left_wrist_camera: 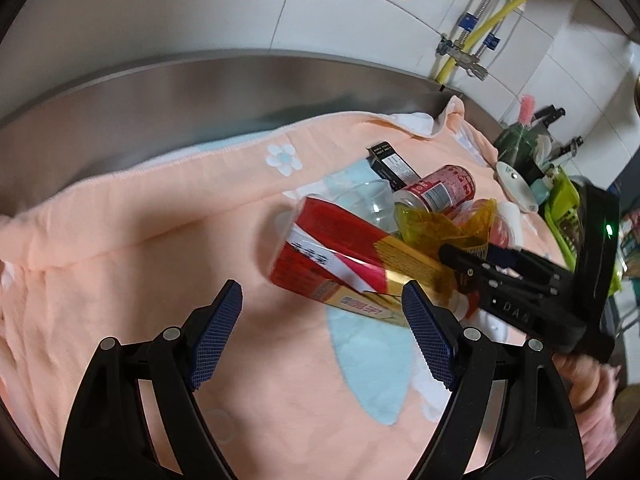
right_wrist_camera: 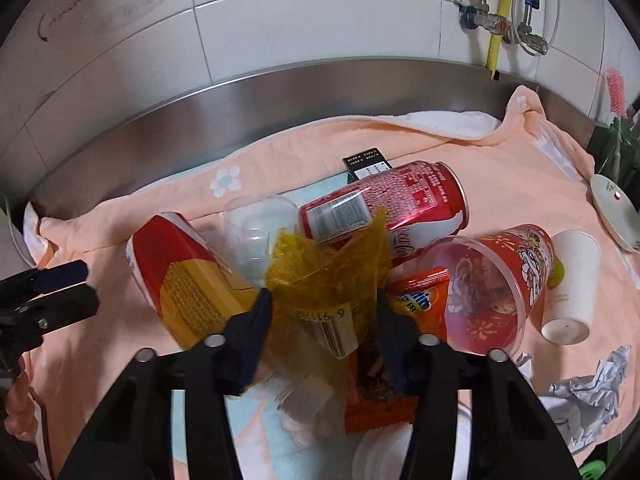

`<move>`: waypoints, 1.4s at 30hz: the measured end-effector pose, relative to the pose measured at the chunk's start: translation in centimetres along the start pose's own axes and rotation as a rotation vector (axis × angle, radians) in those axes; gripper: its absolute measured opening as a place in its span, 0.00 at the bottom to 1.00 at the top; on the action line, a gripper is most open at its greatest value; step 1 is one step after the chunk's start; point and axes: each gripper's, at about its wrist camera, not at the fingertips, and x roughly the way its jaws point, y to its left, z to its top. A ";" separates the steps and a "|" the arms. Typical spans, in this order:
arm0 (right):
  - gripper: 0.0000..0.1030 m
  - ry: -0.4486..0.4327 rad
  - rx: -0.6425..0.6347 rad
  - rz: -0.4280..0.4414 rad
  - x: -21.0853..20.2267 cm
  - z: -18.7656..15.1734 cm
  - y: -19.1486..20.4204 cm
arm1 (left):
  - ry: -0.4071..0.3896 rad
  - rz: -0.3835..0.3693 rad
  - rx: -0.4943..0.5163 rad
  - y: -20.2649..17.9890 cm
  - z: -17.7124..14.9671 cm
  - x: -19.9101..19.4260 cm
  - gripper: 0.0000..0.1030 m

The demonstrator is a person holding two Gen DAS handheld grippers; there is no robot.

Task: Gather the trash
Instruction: 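Grasp the red-and-gold carton with the left tool while the right tool grasps the yellow snack bag, then carry both items over the green basket and release them inside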

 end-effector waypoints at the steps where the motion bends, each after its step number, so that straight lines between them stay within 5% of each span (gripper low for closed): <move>1: 0.41 -0.013 -0.001 -0.002 -0.4 -0.1 0.0 | 0.009 -0.006 -0.025 -0.1 0.0 0.2 0.79; 9: 0.38 -0.098 0.042 0.027 -4.3 -1.3 -1.1 | 0.038 -0.007 -0.169 -1.4 0.6 1.9 0.80; 25: 0.39 -0.199 0.072 -0.053 -13.8 -9.2 -5.1 | 0.111 0.147 -0.450 -2.9 1.9 7.5 0.81; 32: 0.39 -0.190 0.115 -0.155 -16.3 -14.0 -7.5 | 0.123 0.168 -0.470 -2.4 2.2 8.5 0.81; 42: 0.39 -0.129 0.283 -0.306 -19.9 -22.2 -12.2 | 0.101 0.066 -0.375 -2.1 1.4 6.8 0.72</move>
